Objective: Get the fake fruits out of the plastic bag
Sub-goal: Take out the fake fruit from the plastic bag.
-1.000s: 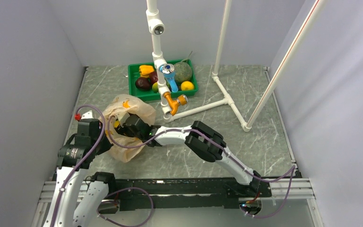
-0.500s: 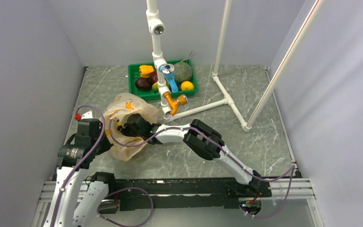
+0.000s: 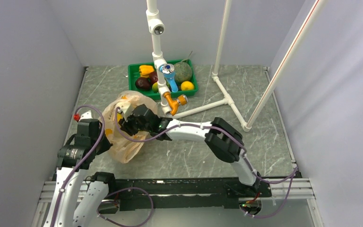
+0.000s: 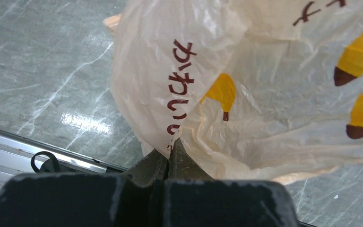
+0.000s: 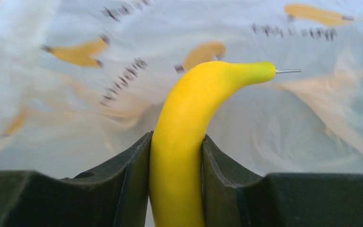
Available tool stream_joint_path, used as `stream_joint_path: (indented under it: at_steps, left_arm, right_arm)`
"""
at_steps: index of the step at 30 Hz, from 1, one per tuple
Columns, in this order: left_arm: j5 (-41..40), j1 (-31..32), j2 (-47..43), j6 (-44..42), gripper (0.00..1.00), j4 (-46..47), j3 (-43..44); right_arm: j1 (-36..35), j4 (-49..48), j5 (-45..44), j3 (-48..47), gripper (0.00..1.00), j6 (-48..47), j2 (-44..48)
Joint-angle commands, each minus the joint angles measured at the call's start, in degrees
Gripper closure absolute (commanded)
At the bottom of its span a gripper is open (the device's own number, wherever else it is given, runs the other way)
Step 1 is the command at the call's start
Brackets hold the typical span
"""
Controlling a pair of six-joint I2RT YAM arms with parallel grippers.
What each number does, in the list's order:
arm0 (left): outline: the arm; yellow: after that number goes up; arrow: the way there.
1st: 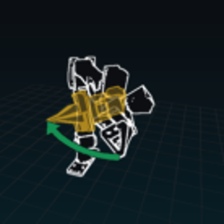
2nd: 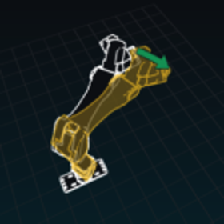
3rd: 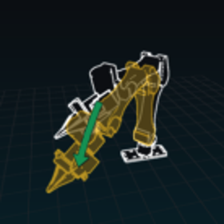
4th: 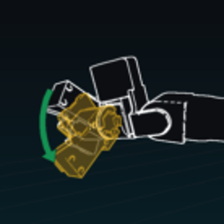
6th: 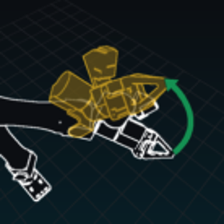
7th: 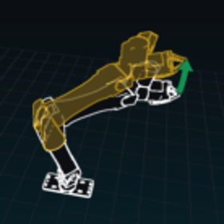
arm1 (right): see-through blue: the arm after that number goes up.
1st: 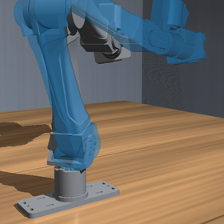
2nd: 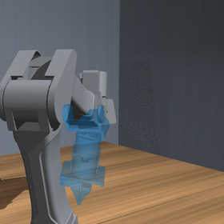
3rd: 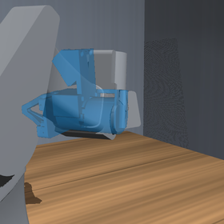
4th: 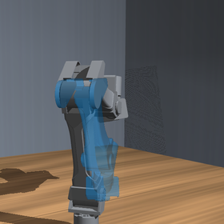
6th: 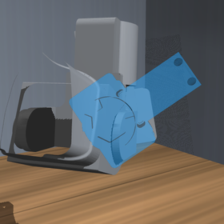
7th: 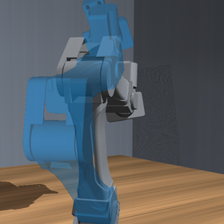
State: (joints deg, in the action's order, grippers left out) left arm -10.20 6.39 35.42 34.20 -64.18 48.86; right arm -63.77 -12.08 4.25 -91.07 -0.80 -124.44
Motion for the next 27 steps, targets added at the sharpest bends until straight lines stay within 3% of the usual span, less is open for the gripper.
stream_joint_path:
  at_steps: [1, 7, 12, 17, 21, 27]
  left_arm:
    - [-2.7, -0.2, -1.4, 2.0, 1.00, 1.1, 1.0]
    - [-4.0, -0.2, -2.8, 0.9, 1.00, 7.2, -0.6]
    - [5.3, -0.2, -1.7, -2.3, 1.00, 12.1, -2.8]
    - [2.9, 0.4, -3.5, -2.1, 1.00, 12.5, -3.8]
    - [-1.0, 0.6, -4.3, -0.6, 1.00, 11.4, -3.6]
    - [-5.8, 0.6, -8.6, 1.6, 1.00, 10.9, -4.1]
  right_arm:
    - [0.3, -1.0, 3.2, 1.3, 1.00, 4.3, 7.2]
    - [0.4, 2.0, 5.3, 2.5, 1.00, 13.4, 11.2]
    - [0.9, -3.9, 2.5, 3.2, 1.00, 24.6, 11.0]
    - [1.3, -10.1, 4.7, 1.4, 1.00, 38.8, 10.4]
    - [0.5, -5.5, 5.4, 0.1, 1.00, 38.9, 12.1]
    - [-0.5, -6.3, 9.2, 12.7, 1.00, 33.8, 20.3]
